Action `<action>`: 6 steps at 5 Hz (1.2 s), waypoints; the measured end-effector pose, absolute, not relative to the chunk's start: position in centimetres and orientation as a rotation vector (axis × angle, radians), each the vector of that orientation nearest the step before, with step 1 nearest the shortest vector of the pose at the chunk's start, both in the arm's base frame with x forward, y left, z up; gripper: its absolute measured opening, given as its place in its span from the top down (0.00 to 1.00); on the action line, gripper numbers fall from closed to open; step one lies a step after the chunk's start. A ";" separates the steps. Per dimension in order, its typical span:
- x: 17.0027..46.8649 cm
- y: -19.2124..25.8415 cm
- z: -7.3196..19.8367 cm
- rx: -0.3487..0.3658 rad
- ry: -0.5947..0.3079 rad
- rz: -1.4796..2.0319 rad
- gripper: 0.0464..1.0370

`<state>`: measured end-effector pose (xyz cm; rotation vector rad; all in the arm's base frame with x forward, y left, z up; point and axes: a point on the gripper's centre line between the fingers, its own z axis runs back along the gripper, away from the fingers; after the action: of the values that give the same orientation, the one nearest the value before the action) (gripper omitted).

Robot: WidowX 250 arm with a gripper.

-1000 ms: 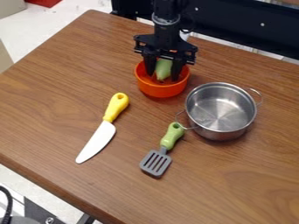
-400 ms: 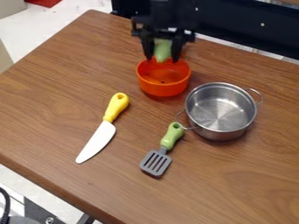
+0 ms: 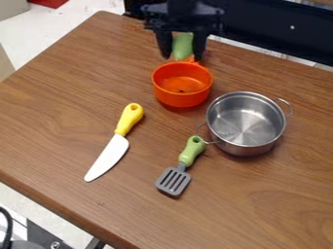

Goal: Move the green object from the orange pot to the silver pot on the right side

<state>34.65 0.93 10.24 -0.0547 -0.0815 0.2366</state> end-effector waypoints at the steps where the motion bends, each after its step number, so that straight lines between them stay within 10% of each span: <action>1: 33.3 -1.5 10.3 -0.062 -0.063 0.195 0.40; 6: 32.1 -9.2 5.3 -0.034 -0.063 0.079 0.40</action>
<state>32.15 -9.21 5.32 -0.0337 -0.0634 0.0789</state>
